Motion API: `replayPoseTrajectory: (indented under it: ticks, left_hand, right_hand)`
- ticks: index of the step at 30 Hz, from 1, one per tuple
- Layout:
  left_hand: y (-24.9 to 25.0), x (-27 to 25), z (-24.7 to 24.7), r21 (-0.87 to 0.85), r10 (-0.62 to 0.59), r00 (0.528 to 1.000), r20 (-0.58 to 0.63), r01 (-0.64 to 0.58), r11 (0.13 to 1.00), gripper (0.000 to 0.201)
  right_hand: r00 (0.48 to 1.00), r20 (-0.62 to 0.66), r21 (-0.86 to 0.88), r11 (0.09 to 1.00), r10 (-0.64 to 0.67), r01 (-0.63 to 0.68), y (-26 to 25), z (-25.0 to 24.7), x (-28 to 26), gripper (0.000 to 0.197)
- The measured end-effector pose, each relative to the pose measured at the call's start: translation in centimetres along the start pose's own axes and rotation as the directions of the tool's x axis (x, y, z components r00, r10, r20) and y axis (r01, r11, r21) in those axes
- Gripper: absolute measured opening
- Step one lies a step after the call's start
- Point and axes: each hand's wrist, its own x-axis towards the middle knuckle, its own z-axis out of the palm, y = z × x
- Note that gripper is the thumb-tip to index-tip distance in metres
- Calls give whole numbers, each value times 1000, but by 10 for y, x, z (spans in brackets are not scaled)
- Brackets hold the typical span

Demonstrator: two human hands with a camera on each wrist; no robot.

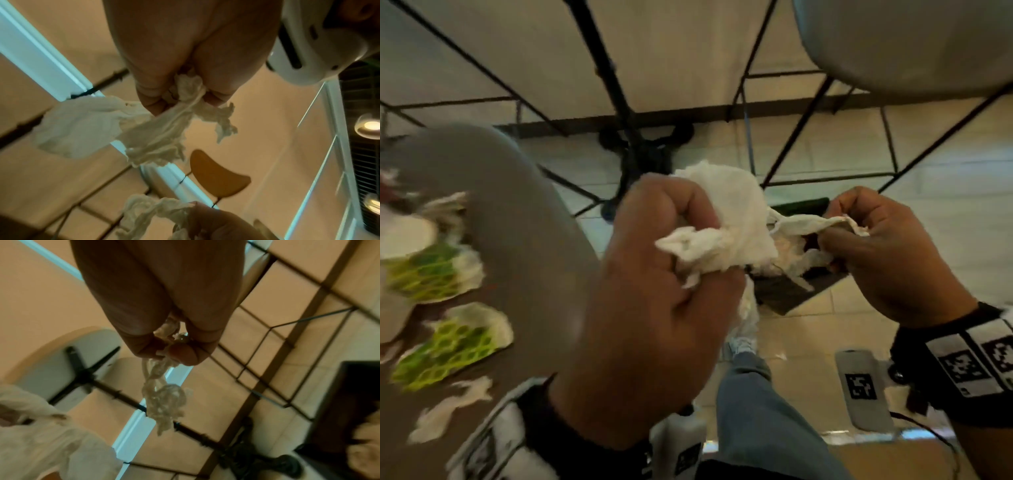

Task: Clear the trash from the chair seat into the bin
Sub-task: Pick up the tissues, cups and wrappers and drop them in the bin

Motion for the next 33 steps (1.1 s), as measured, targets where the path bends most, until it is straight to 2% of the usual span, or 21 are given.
replayPoseTrajectory:
  ticks: [3, 6, 9, 11, 13, 15, 16, 18, 19, 20, 22, 23, 25, 27, 29, 31, 33]
  left_hand:
    - [-31, 36, 74, 14, -39, 985, 169, 37, 999, 29]
    - [-98, 65, 157, 16, -236, 928, 289, 242, 970, 21]
    - [-182, 80, 220, 76, -433, 824, 365, 438, 896, 18]
    - [-234, 90, 255, 137, -558, 743, 369, 550, 824, 20]
    - [-282, 100, 280, 203, -657, 667, 350, 631, 749, 27]
    - [-320, 107, 299, 264, -716, 614, 331, 668, 695, 40]
    - [-335, 108, 305, 275, -736, 590, 332, 686, 674, 51]
    - [-360, 104, 312, 276, -773, 526, 355, 731, 624, 74]
    - [-365, 100, 311, 293, -789, 494, 366, 743, 601, 83]
    - [-371, 95, 310, 333, -803, 465, 373, 740, 584, 90]
    - [-373, 86, 299, 413, -823, 426, 375, 719, 560, 97]
    - [-372, 79, 294, 424, -831, 417, 369, 719, 550, 96]
    - [-364, 67, 275, 420, -846, 404, 348, 739, 526, 86]
    - [-343, 57, 252, 399, -854, 397, 337, 761, 511, 72]
    - [-307, 51, 225, 375, -850, 397, 347, 772, 514, 60]
    - [-264, 44, 195, 346, -822, 419, 386, 760, 550, 52]
    - [-219, 33, 158, 315, -764, 466, 446, 717, 622, 44]
  right_hand:
    - [993, -80, -13, 996, 85, -86, 71, -43, 24, 18]
    - [962, -133, -27, 969, 240, -245, 154, -65, 58, 20]
    - [903, -187, -43, 916, 386, -400, 236, -68, 97, 14]
    - [861, -196, 18, 879, 470, -476, 283, -63, 123, 11]
    - [811, -205, 68, 835, 548, -547, 323, -55, 146, 10]
    - [748, -183, 184, 770, 637, -611, 359, -46, 165, 10]
    - [720, -149, 258, 729, 678, -634, 371, -41, 172, 17]
    - [677, -56, 329, 654, 734, -682, 395, -33, 180, 58]
    - [661, -10, 340, 624, 750, -703, 400, -33, 179, 79]
    - [646, 30, 345, 598, 763, -723, 402, -31, 178, 91]
    - [624, 64, 260, 590, 779, -764, 404, -28, 172, 95]
    - [627, 65, 168, 611, 776, -773, 403, -28, 167, 91]
    - [639, 50, -26, 640, 768, -768, 392, -24, 159, 69]
    - [615, 78, -125, 619, 785, -775, 373, -19, 148, 44]
    - [594, 110, -230, 601, 797, -765, 350, -16, 135, 33]
    - [617, 140, -404, 613, 775, -679, 321, -14, 122, 28]
    - [664, 187, -582, 626, 724, -519, 287, -11, 110, 24]
